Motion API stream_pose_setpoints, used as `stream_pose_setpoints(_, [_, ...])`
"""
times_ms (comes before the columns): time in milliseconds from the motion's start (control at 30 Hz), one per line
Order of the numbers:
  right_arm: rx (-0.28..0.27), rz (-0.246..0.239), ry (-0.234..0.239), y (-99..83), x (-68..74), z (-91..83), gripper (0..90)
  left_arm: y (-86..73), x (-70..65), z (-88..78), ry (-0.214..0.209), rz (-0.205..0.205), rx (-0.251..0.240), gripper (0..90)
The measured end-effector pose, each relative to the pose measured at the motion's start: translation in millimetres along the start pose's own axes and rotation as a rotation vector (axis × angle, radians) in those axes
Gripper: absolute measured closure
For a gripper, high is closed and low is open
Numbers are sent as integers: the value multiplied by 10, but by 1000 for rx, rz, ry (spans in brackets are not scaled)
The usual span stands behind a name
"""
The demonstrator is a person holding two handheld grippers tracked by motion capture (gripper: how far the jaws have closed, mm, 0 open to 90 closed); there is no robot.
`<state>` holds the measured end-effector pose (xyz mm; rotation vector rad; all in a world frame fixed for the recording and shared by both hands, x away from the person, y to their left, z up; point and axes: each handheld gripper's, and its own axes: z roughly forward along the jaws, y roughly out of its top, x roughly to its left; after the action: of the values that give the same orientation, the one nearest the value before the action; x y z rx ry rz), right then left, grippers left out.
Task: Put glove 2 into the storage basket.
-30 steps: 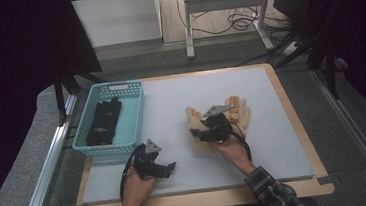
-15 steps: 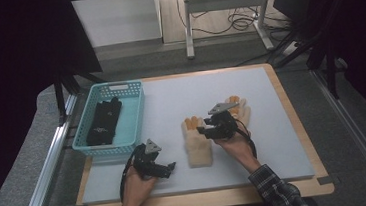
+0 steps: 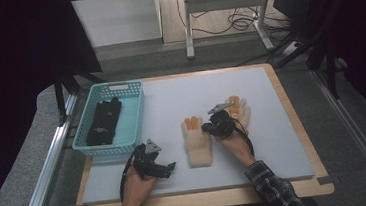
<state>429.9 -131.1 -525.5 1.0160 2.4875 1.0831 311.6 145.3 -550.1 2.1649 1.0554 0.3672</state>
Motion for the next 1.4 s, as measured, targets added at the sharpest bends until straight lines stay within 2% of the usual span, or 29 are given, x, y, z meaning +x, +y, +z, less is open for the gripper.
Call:
stream_pose_setpoints(100, [-18,-26,-24,16,32,-101,859,0,0,0,0,0,1,5])
stream_pose_setpoints(167, [-37,-19,-20,11,14,-178,843,0,0,0,0,0,1,5])
stream_pose_setpoints(200, [-38,-16,-10,7,2,-197,792,0,-1,0,0,0,1,5])
stream_pose_setpoints(267, [-56,-22,-28,-9,-33,-249,694,0,-1,0,0,0,1,5])
stream_pose_setpoints(333, [-82,-7,-25,-20,-108,-319,660,0,-1,0,0,0,0,5])
stream_pose_setpoints(433, [-104,29,-47,-19,-250,-433,621,0,0,0,0,0,1,5])
stream_pose_setpoints(700, [-104,51,-172,-47,-650,-686,530,0,-1,1,0,-2,-1,5])
stream_pose_setpoints(833, [-73,71,-173,-139,-768,-681,468,0,-1,1,0,-2,-1,4])
stream_pose_setpoints(900, [-64,65,-160,-207,-781,-649,433,0,0,0,0,0,0,5])
stream_pose_setpoints(1000, [-41,30,-176,-296,-765,-576,391,0,0,0,0,0,0,4])
stream_pose_setpoints(1133, [-28,-13,-184,-337,-744,-488,398,0,0,0,0,0,0,5])
stream_pose_setpoints(1200, [-29,-25,-177,-338,-733,-466,523,0,-1,0,0,0,0,5])
stream_pose_setpoints(1233, [-31,-28,-168,-338,-726,-461,539,0,-1,0,0,0,0,5])
stream_pose_setpoints(1267, [-32,-45,-189,-340,-705,-458,584,0,-1,0,0,1,0,5])
stream_pose_setpoints(1333, [-35,-47,-195,-337,-684,-475,623,0,-1,0,0,0,0,5])
stream_pose_setpoints(1400, [-41,-30,-178,-327,-676,-517,635,0,-1,0,0,1,0,5])
